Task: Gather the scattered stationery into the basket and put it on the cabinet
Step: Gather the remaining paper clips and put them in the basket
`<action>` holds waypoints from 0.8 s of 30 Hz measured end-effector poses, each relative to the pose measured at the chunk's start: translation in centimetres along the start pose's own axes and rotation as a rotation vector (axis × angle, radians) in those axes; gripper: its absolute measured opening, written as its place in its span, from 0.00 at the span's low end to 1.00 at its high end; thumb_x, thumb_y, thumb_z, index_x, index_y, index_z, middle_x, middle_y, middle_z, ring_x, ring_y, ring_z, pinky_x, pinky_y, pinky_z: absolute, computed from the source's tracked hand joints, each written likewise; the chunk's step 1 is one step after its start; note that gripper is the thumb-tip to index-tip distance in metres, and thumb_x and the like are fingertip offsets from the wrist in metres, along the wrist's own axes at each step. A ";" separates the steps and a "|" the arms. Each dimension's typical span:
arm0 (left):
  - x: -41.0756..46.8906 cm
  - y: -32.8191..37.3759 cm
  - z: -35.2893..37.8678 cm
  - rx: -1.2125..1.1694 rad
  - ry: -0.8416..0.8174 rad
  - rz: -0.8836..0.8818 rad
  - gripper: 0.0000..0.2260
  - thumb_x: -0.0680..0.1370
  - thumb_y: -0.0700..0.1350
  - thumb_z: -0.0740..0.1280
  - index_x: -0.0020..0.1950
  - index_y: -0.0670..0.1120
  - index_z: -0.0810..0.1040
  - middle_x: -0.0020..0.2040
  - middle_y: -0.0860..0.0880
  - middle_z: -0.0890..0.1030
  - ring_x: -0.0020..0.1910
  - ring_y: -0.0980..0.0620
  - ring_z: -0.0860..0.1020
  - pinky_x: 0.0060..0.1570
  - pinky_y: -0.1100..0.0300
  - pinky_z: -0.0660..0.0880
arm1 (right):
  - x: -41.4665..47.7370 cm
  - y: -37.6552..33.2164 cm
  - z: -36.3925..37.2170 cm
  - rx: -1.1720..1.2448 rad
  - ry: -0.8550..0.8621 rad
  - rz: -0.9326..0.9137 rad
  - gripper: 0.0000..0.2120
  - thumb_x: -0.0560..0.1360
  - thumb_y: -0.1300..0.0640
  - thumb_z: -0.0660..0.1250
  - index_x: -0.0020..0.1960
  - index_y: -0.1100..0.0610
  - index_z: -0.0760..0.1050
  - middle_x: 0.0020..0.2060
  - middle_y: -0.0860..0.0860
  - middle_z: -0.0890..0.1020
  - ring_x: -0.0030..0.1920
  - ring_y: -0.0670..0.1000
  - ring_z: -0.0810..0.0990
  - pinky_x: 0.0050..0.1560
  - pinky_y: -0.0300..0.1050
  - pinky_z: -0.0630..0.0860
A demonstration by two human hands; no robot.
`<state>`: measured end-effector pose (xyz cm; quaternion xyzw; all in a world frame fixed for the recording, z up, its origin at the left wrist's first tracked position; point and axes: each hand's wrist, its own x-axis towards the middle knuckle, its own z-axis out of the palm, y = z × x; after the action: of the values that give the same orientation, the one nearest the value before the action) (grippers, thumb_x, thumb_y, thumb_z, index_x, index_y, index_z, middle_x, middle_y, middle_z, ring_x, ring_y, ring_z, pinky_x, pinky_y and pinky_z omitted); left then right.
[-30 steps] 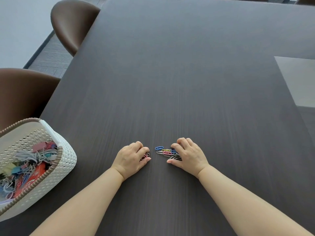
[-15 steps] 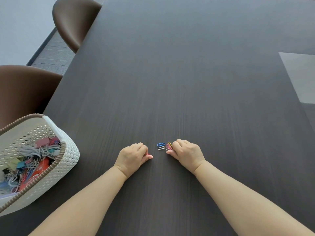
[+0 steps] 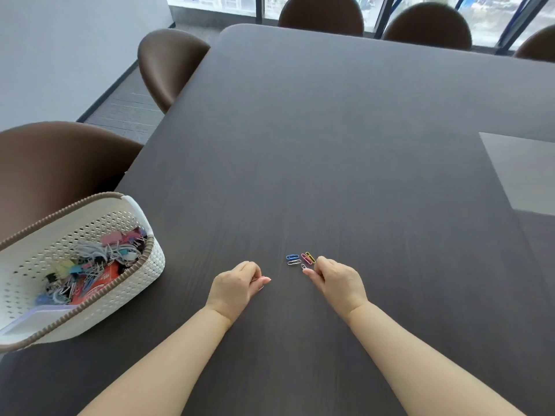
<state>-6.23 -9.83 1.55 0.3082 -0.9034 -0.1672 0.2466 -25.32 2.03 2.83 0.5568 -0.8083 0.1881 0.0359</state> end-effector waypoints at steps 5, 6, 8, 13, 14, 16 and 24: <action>-0.2 -1.0 -8.1 -0.079 0.144 -0.002 0.19 0.75 0.60 0.60 0.35 0.46 0.74 0.31 0.53 0.73 0.28 0.54 0.70 0.29 0.67 0.68 | 2.4 -5.9 -2.6 0.344 -0.012 0.061 0.16 0.72 0.51 0.69 0.33 0.57 0.68 0.25 0.42 0.66 0.28 0.50 0.67 0.31 0.38 0.60; -0.2 -1.5 -10.2 -0.062 0.171 -0.008 0.18 0.74 0.59 0.62 0.36 0.45 0.75 0.31 0.53 0.73 0.28 0.55 0.70 0.30 0.68 0.69 | 3.2 -7.6 -3.0 0.392 -0.003 0.039 0.16 0.72 0.51 0.70 0.33 0.57 0.68 0.25 0.43 0.66 0.28 0.48 0.65 0.31 0.38 0.60; -0.3 -3.0 -14.2 -0.021 0.236 -0.024 0.17 0.73 0.57 0.63 0.36 0.44 0.76 0.32 0.52 0.75 0.28 0.57 0.71 0.32 0.68 0.70 | 4.9 -11.4 -3.5 0.477 0.042 -0.031 0.16 0.70 0.50 0.70 0.32 0.57 0.69 0.25 0.45 0.67 0.29 0.47 0.64 0.31 0.39 0.61; -1.7 -7.9 -22.1 0.082 0.317 -0.146 0.17 0.71 0.56 0.68 0.36 0.42 0.78 0.32 0.49 0.79 0.31 0.55 0.75 0.34 0.65 0.71 | 8.5 -21.6 -3.6 0.547 0.076 -0.188 0.16 0.68 0.47 0.69 0.32 0.58 0.70 0.26 0.44 0.68 0.26 0.48 0.64 0.32 0.39 0.62; -1.9 -8.8 -23.2 0.090 0.299 -0.179 0.15 0.70 0.55 0.69 0.36 0.42 0.79 0.33 0.49 0.80 0.31 0.53 0.76 0.34 0.63 0.74 | 9.2 -23.4 -3.4 0.541 0.086 -0.225 0.16 0.68 0.47 0.69 0.32 0.58 0.70 0.26 0.44 0.67 0.26 0.48 0.64 0.31 0.38 0.62; -2.3 -10.4 -24.9 0.073 0.251 -0.231 0.11 0.68 0.51 0.71 0.38 0.42 0.82 0.35 0.48 0.82 0.33 0.50 0.79 0.35 0.55 0.78 | 10.3 -26.4 -3.0 0.537 0.073 -0.283 0.16 0.67 0.48 0.71 0.32 0.59 0.72 0.26 0.44 0.68 0.25 0.49 0.65 0.28 0.34 0.61; -3.5 -14.8 -26.5 0.195 -0.074 -0.320 0.13 0.76 0.52 0.65 0.55 0.49 0.81 0.60 0.51 0.77 0.59 0.52 0.72 0.55 0.55 0.72 | 11.9 -30.4 -0.6 0.403 -0.220 -0.366 0.13 0.75 0.49 0.64 0.50 0.56 0.82 0.50 0.50 0.82 0.52 0.51 0.76 0.49 0.46 0.75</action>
<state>17.75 -22.69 15.38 0.4639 -0.8634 -0.1271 0.1525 -2.16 -17.73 14.58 0.7063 -0.6399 0.2737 -0.1297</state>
